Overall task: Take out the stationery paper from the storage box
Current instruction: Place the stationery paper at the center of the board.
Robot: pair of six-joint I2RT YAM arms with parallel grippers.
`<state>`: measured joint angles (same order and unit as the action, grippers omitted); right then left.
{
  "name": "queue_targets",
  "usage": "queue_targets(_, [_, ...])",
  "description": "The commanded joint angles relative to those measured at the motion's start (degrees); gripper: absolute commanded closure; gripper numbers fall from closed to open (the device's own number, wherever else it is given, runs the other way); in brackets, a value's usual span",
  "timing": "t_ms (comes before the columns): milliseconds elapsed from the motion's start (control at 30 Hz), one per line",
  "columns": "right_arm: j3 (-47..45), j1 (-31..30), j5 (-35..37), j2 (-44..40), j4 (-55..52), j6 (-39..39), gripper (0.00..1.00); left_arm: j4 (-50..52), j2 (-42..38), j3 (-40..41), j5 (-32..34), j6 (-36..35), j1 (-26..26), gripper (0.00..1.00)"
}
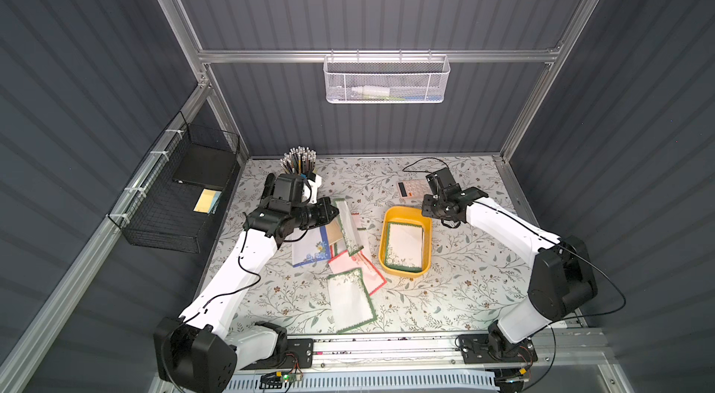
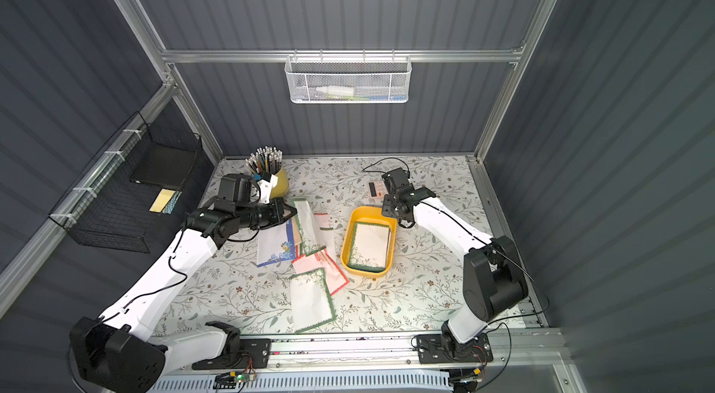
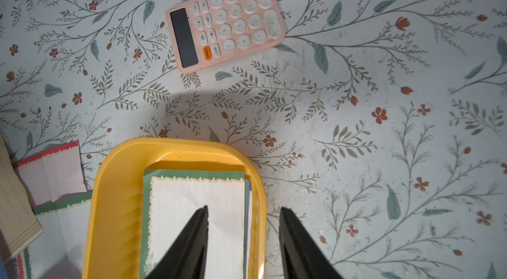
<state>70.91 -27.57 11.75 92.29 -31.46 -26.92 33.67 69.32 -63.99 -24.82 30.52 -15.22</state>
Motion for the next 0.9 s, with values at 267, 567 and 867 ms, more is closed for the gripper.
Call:
queue_targets(267, [0.4, 0.0, -1.2, 0.1, -0.9, 0.3, 0.53, 10.1, -1.4, 1.9, -0.5, -6.2, 7.2, 1.00])
queue_targets(567, [0.3, 0.0, -2.3, 1.7, -1.5, 0.2, 0.54, 7.3, -0.3, 4.1, -2.9, -6.7, 8.3, 1.00])
queue_targets(867, [-0.4, 0.0, -3.7, 2.5, -0.7, 0.5, 0.54, 10.5, 0.9, 6.7, 3.3, -5.2, 9.1, 0.93])
